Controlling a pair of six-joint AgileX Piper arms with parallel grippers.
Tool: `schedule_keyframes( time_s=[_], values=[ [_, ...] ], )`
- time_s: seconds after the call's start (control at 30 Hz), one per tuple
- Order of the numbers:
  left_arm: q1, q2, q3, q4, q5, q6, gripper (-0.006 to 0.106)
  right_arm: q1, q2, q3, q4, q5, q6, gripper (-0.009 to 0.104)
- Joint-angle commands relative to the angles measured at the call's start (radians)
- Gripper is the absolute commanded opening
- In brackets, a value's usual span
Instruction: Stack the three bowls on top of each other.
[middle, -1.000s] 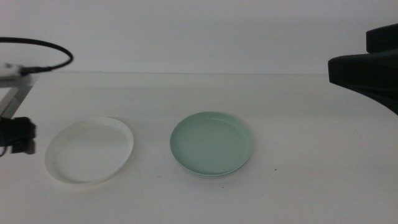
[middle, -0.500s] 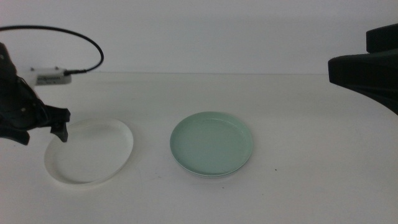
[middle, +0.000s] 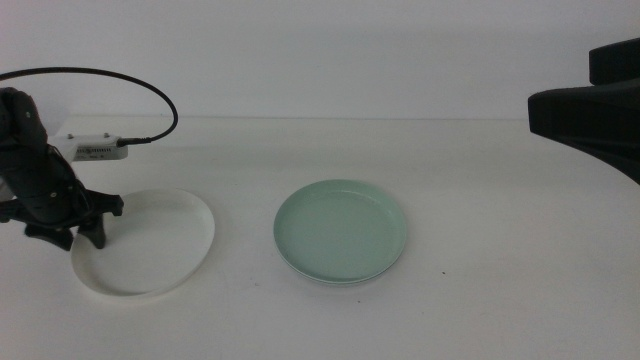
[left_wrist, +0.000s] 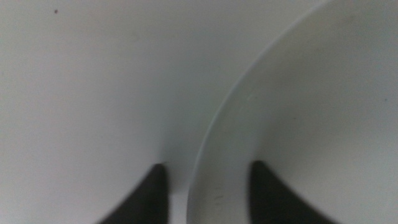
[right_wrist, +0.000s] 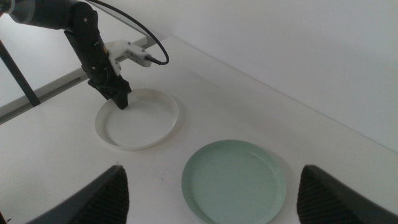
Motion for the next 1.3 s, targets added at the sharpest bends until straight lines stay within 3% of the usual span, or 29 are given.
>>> schedule_keyframes(
  time_s=[0.0,0.13,0.3,0.4,0.5,0.77,0.97,1.27],
  values=[
    [0.0,0.01,-0.002,0.007,0.007,0.002,0.035,-0.006,-0.004,0.004,-0.005,-0.011,-0.011,0.089],
    [0.0,-0.029,-0.004,0.007,0.046,0.001,-0.002,-0.006,-0.004,0.004,-0.005,-0.011,-0.011,0.089],
    [-0.016,-0.2,-0.024,-0.047,0.128,0.001,-0.002,-0.006,-0.004,0.004,-0.005,-0.011,-0.011,0.089],
    [-0.117,-0.295,-0.13,-0.123,0.181,-0.007,-0.002,-0.006,-0.004,0.004,-0.005,-0.011,-0.011,0.089],
    [-0.225,-0.272,-0.228,-0.185,0.223,-0.05,-0.002,-0.006,-0.004,0.004,-0.005,-0.011,-0.011,0.089],
    [-0.431,-0.109,-0.356,-0.204,0.196,-0.143,-0.002,-0.006,-0.004,0.004,-0.005,-0.011,-0.011,0.089],
    [-0.466,-0.012,-0.356,-0.282,0.125,-0.141,-0.002,-0.006,-0.004,0.004,-0.005,-0.011,-0.011,0.089],
    [-0.47,0.066,-0.354,-0.301,0.127,-0.132,-0.002,-0.006,-0.004,0.004,-0.005,-0.011,-0.011,0.089]
  ],
)
